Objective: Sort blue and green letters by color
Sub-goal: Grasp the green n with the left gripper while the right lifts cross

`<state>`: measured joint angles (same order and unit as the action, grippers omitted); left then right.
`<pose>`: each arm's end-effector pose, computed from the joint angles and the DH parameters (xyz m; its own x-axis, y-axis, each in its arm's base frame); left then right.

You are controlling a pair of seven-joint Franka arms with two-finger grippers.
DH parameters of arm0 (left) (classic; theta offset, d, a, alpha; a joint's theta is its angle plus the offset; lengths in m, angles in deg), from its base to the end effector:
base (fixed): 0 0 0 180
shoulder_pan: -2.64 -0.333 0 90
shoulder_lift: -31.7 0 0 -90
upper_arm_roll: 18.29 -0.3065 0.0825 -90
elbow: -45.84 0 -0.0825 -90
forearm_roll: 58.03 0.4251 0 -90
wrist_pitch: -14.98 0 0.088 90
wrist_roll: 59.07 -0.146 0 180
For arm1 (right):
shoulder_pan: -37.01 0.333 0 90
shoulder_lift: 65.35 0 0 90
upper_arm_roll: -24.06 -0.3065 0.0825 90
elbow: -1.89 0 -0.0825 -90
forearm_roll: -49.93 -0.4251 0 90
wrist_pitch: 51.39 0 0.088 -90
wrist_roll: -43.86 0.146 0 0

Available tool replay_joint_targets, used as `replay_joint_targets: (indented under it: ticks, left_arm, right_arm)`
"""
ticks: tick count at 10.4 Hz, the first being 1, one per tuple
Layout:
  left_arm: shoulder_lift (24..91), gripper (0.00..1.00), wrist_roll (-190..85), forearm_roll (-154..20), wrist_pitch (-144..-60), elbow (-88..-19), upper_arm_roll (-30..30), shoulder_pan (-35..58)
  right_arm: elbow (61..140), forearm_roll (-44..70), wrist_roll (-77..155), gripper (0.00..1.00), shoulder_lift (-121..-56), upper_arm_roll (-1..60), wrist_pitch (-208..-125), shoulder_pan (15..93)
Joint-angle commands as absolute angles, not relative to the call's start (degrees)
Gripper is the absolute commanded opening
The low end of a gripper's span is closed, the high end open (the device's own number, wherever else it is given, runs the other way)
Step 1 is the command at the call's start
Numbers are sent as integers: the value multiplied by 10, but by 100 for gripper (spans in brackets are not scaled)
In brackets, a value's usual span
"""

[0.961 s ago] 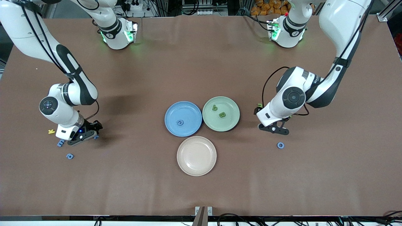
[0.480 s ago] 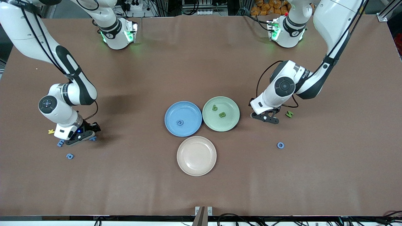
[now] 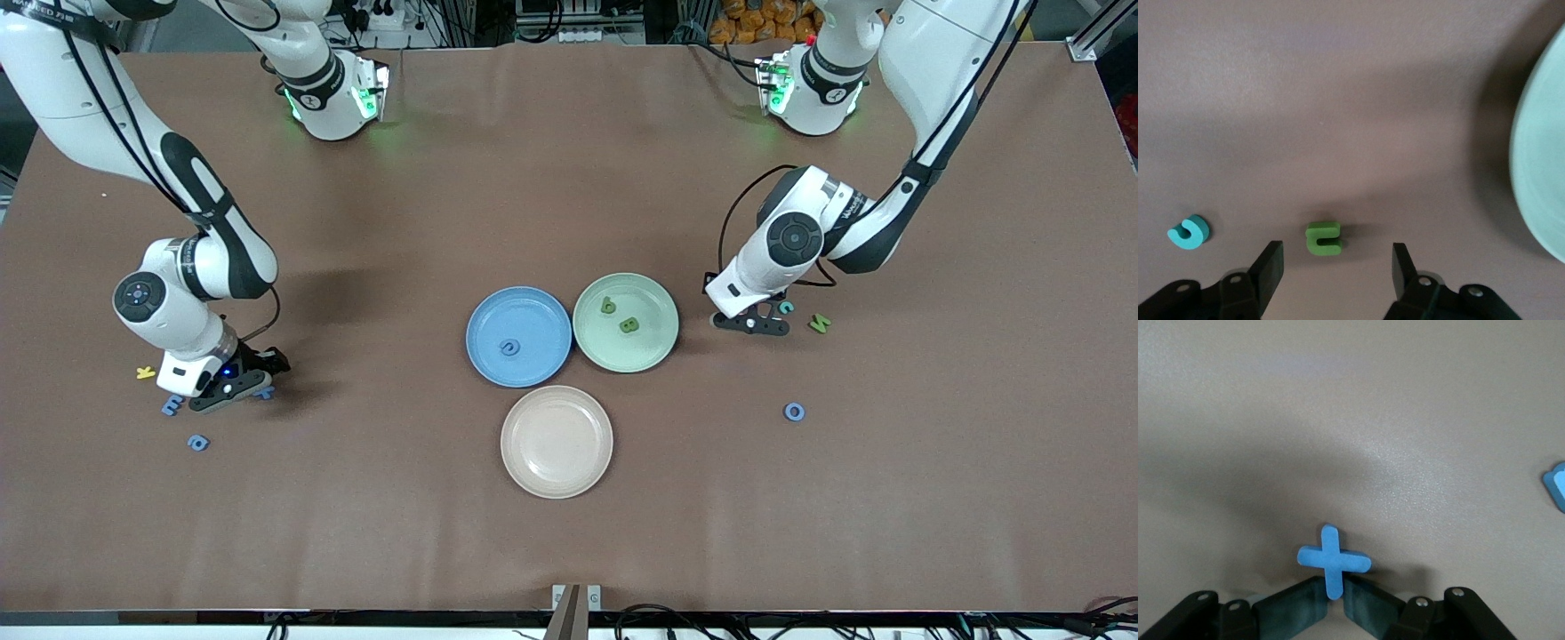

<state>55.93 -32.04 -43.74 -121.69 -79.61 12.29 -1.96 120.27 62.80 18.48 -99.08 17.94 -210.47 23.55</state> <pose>0.4918 -0.2549 0.1238 0.9753 -0.1525 -0.1597 -0.1550 -0.9879 -0.0034 0.6123 -0.0677 0.0728 0.8726 0.4796 0.0929 0.4716 -0.8766 0.0959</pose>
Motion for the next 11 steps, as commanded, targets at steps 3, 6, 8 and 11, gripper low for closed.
replay_joint_targets:
  ticks: [3, 6, 8, 11]
  left_arm:
    - [572, 72, -280, -427, -1266, -827, 124, -27]
    - [573, 72, -280, -421, -1267, -828, 124, -27]
    - [572, 73, -280, -409, -1267, -833, 123, -32]
    - [572, 72, -285, -408, -1267, -834, 122, -33]
  right_arm:
    - [1205, 629, 190, 13, -1002, 172, -2113, 232]
    - [1204, 629, 190, 12, -1002, 172, -2112, 231]
    - [1203, 629, 190, 11, -1002, 172, -2112, 230]
    - [1197, 629, 200, 5, -981, 171, -2091, 229]
